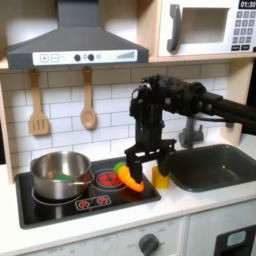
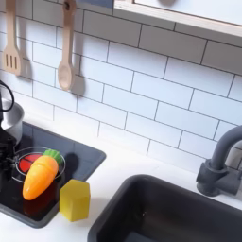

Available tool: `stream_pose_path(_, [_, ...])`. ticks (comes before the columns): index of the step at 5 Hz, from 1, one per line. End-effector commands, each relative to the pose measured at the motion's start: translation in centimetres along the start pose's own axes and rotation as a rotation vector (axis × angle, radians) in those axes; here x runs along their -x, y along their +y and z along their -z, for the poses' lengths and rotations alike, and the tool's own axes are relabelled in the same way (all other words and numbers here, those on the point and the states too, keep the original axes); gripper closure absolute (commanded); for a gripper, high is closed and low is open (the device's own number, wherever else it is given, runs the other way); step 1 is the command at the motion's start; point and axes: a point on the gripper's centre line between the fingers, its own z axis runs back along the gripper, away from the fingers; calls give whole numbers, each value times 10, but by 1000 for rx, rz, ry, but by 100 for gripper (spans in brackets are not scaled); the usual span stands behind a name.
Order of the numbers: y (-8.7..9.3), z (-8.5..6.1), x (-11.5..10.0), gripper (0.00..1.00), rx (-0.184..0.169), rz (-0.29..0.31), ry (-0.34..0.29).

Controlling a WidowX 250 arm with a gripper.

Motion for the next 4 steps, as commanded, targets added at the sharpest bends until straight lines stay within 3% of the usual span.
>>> stream_pose_path(1, [5,-2,5,0,101,-29,-13])
stream_pose_path(4, [5,-2,5,0,105,-26,-16])
